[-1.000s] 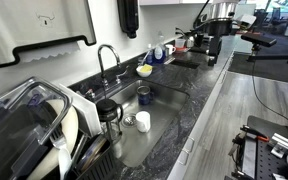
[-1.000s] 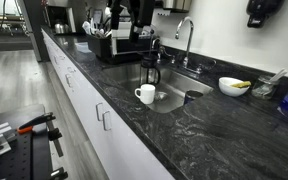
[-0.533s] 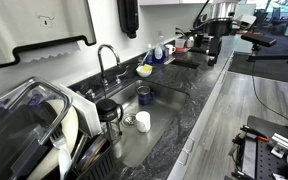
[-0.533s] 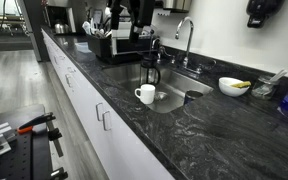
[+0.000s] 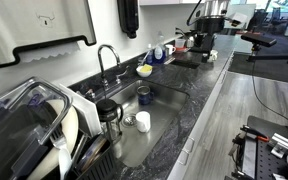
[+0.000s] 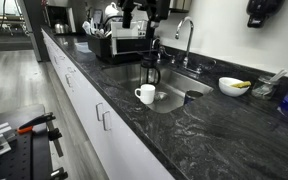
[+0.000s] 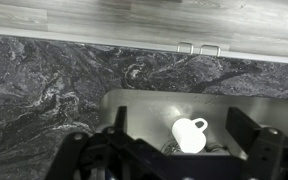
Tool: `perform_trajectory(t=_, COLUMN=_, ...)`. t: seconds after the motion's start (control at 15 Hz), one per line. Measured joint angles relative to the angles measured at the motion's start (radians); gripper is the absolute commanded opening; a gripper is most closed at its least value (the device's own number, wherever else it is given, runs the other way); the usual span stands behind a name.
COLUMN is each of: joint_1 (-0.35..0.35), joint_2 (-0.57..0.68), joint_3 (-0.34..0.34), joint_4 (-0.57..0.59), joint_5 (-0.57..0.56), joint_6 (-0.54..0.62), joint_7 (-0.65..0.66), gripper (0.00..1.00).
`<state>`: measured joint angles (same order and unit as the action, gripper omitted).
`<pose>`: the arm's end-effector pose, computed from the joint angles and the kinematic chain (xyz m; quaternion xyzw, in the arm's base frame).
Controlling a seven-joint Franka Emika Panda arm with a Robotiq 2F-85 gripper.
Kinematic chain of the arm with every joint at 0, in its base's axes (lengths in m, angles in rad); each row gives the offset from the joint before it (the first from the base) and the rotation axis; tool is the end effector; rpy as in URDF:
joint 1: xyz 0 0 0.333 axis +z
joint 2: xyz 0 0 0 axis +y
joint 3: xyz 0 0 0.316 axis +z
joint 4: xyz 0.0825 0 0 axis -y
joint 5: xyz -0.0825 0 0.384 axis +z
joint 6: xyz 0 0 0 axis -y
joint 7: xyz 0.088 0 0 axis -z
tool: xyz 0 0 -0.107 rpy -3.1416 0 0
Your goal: Take the white cup out of the sink, put it on the counter then pour the water from the blue cup in the sink
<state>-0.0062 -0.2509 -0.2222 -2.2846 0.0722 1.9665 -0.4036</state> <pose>0.4516 -0.1034 0.4468 -0.9946 -0.0766 0.0167 0.0685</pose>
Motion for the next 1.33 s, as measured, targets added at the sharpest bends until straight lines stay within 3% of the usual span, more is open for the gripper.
perform_trajectory(t=0.67, joint_1=-0.010, joint_2=0.032, joint_3=0.003, joint_4=0.016, joint_5=-0.001, joint_6=0.000, joint_7=0.016, gripper=1.00)
perform_trajectory(t=1.33, joint_1=0.006, joint_2=-0.035, joint_3=0.071, joint_4=-0.035, joint_5=0.024, joint_6=-0.051, joint_7=0.003, gripper=1.00)
